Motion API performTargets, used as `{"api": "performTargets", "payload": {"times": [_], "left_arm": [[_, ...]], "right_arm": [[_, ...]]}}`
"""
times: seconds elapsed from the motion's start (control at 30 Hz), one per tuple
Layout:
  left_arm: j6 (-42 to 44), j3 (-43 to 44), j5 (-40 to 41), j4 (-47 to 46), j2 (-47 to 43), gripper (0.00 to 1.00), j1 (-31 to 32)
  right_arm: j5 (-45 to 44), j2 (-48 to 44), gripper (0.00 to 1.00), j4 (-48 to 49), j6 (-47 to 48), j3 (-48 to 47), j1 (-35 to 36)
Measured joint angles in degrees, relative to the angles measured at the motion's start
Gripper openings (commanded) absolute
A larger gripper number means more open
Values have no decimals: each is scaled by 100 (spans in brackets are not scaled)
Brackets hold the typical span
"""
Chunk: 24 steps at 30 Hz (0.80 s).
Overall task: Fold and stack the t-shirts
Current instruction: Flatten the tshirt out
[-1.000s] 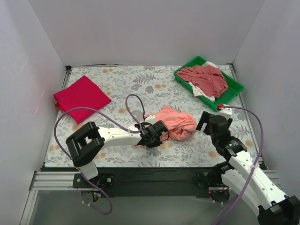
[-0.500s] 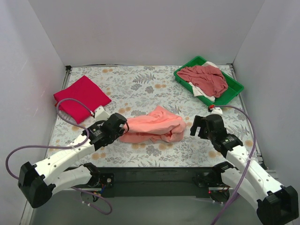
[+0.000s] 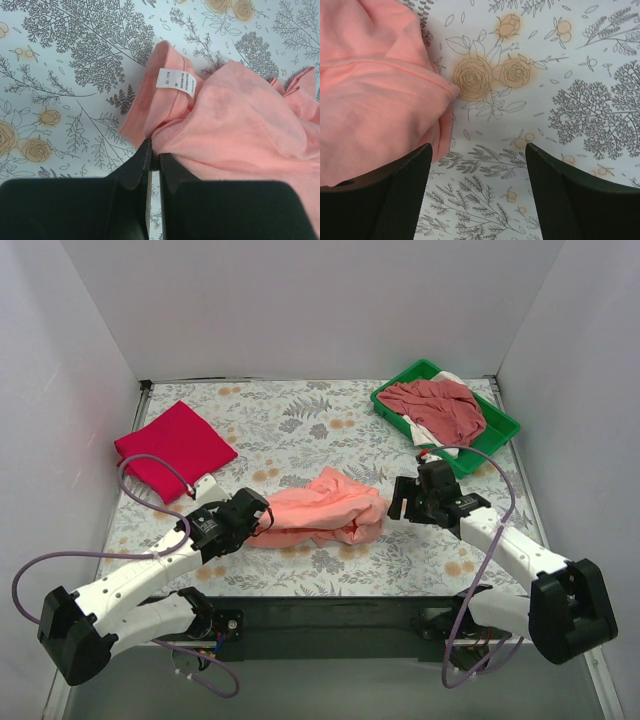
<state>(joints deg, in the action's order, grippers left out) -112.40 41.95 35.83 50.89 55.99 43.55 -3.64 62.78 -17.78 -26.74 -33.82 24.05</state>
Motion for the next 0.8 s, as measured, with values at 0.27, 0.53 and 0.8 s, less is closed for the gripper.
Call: {"api": "performTargets", "payload": {"times": [0.27,0.53,0.8], "left_arm": [[7,-20,4,-7,61,0,0],[37,-35,2,-42,81,0,0],[68,-81,-2,-151,98,0,0]], "right_arm": [[118,1268,75,243,-120,-918,-48],[420,1803,67,428,-319,-1064,-219],[1078,2380,51,831,-476,-1075,-190]]}}
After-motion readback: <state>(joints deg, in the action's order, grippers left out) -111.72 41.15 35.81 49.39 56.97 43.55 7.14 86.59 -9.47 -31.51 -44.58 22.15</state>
